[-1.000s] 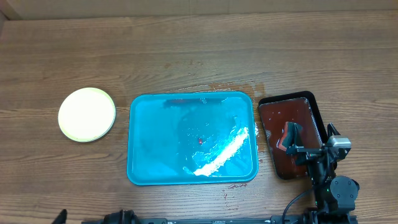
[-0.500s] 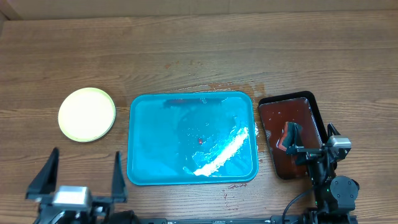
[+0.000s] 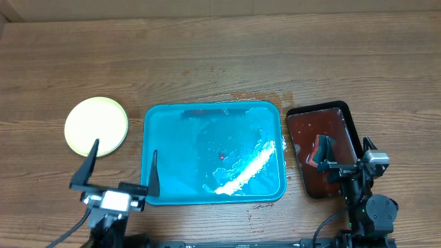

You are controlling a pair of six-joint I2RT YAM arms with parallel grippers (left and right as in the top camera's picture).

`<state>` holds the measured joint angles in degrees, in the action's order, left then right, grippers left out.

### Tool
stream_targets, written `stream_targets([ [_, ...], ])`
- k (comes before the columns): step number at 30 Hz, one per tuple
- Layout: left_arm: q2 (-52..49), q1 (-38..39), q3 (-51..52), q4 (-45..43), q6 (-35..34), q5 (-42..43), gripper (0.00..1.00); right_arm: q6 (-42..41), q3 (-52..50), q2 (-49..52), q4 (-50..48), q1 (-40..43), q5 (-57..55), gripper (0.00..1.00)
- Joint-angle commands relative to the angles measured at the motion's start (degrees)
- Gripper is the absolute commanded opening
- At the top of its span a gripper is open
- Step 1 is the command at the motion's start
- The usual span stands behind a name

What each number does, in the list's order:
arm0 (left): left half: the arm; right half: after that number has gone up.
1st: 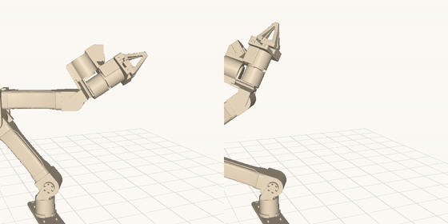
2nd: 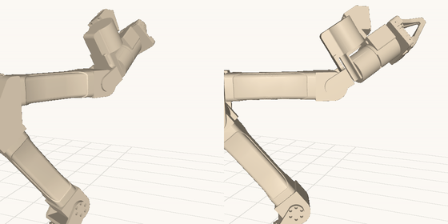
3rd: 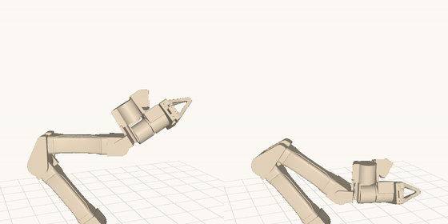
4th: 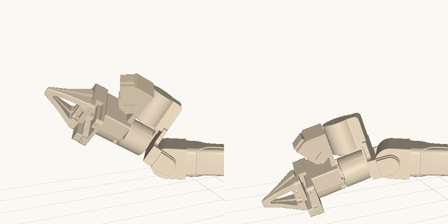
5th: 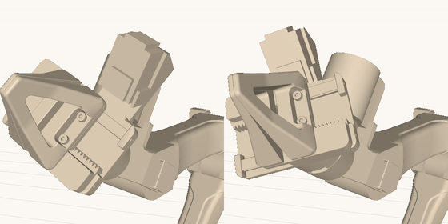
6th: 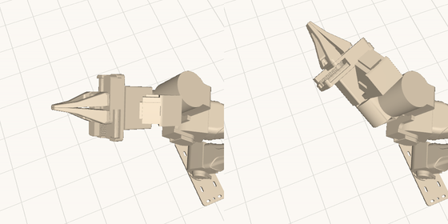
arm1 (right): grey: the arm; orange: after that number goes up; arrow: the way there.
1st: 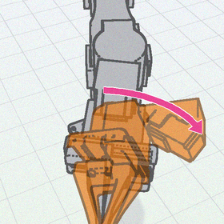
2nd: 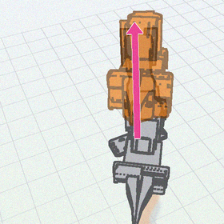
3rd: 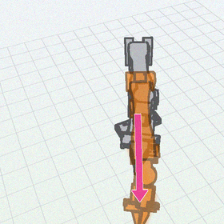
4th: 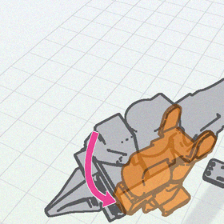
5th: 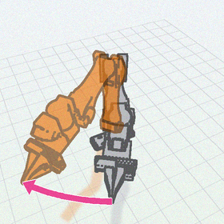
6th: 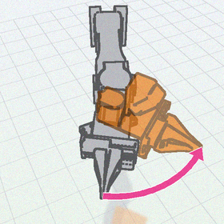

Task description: Clean dirty plates on tray and stack at the side

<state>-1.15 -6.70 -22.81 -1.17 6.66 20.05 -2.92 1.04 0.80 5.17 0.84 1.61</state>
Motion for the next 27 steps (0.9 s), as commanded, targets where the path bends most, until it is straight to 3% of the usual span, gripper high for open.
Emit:
stream_targets([
  [1, 0.9, 0.7, 4.3, -3.0, -4.8, 0.4, 1.00, 0.3, -0.6, -0.6, -0.3, 0.4, -0.5, 1.00],
  [14, 0.9, 0.9, 19.3, -20.3, -14.7, -1.2, 1.00, 0.3, -0.6, -0.6, -0.3, 0.4, -0.5, 1.00],
  [19, 0.9, 0.9, 20.8, -20.6, -15.4, -1.5, 1.00, 0.3, -0.6, -0.6, -0.3, 0.4, -0.5, 1.00],
  [27, 0.9, 0.9, 22.5, -14.3, -23.9, -7.0, 1.00, 0.3, -0.6, -0.6, -0.3, 0.4, -0.5, 1.00],
])
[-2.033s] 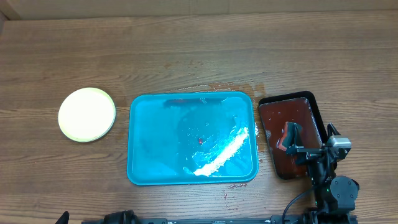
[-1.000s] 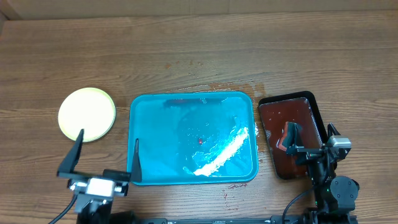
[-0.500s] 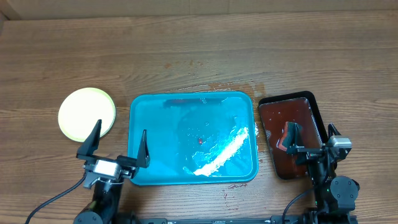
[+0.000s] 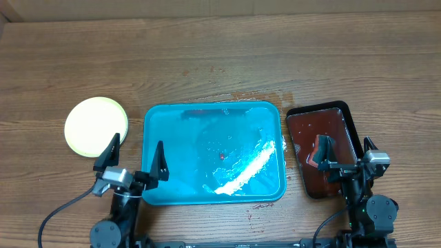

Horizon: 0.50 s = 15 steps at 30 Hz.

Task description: Clean dirty plates on tray and stack at the side

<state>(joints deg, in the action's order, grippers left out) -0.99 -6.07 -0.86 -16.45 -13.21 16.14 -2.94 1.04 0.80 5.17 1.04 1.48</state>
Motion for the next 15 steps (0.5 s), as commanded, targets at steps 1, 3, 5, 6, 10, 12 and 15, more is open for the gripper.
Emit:
stream_targets([
  [1, 0.8, 0.2, 0.6, 2.2, -4.2, -3.1, 1.00, 0.4, -0.6, -0.6, -0.3, 0.2, -0.4, 1.00],
  [3, 0.8, 0.3, 0.6, 4.7, -4.2, -3.1, 1.00, 0.4, -0.6, -0.6, -0.3, 0.2, -0.4, 1.00],
  [5, 0.8, 0.3, 0.6, 8.1, -4.8, -3.2, 1.00, 0.4, -0.6, -0.6, -0.3, 0.2, -0.4, 1.00],
  [6, 0.8, 0.2, 0.6, 9.8, -5.1, -3.3, 1.00, 0.4, -0.6, -0.6, -0.3, 0.2, -0.4, 1.00],
  [10, 0.8, 0.2, 0.6, 15.5, -5.0, -3.3, 1.00, 0.4, -0.6, -0.6, -0.3, 0.2, -0.4, 1.00],
  [12, 0.8, 0.3, 0.6, 17.9, -5.0, -3.3, 1.00, 0.4, -0.6, -0.6, -0.3, 0.2, -0.4, 1.00],
  [15, 0.8, 0.3, 0.6, 19.7, -3.7, -3.2, 1.00, 0.4, -0.6, -0.6, -0.3, 0.2, -0.4, 1.00],
])
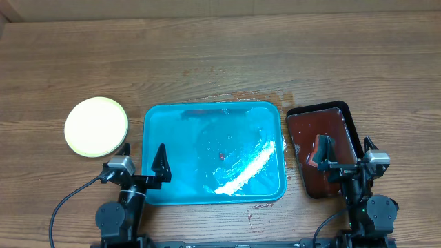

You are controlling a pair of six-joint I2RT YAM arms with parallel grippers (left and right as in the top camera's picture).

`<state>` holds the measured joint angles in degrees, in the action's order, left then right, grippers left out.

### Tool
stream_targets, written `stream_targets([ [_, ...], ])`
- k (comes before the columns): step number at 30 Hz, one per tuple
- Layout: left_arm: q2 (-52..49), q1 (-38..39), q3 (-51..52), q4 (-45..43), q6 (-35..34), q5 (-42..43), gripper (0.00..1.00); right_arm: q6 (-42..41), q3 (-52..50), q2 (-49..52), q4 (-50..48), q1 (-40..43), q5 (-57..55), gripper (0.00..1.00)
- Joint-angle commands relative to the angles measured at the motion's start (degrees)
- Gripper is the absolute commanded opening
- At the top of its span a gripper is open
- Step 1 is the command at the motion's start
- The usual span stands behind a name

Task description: Clean dirty plates on tray and stack at the side

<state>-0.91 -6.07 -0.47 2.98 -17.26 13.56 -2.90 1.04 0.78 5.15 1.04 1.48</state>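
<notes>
A pale yellow-green plate point(96, 127) lies on the table left of the blue tray point(155, 117). The tray holds water with white streaks and a small red speck point(221, 156), and no plate shows in it. My left gripper point(144, 156) is open and empty at the tray's near left corner, just right of the plate. My right gripper point(344, 148) is open over the near part of a black tray point(348, 114) of brown liquid.
Splashes of water point(258, 96) wet the wood behind and in front of the blue tray. The black tray stands close against the blue tray's right side. Both arm bases sit at the table's near edge.
My left gripper has shifted a little to the right and drawn in toward its base, its fingers still apart. The right gripper, the plate and both trays have not moved.
At first my left gripper was spread wide, its left finger over the plate's near edge and its right finger at the tray's left rim. Then it stood narrower and nearer the tray corner. Now it sits closer in by that corner. The right gripper stayed open over the black tray.
</notes>
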Motion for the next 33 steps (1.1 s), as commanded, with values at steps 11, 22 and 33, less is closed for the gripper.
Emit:
stream_targets([
  [11, 0.7, 0.3, 0.2, 0.3, 16.3, -0.5, 0.99, 0.3, -0.6, -0.6, -0.3, 0.2, -0.3, 1.00],
  [22, 0.7, 0.2, 0.2, 0.6, 21.0, -2.1, 1.00, 0.3, -0.6, -0.6, -0.3, 0.2, -0.4, 1.00],
  [33, 0.7, 0.2, 0.2, 0.4, 21.0, -1.9, 0.99, 0.3, -0.6, -0.6, -0.3, 0.2, -0.4, 1.00],
])
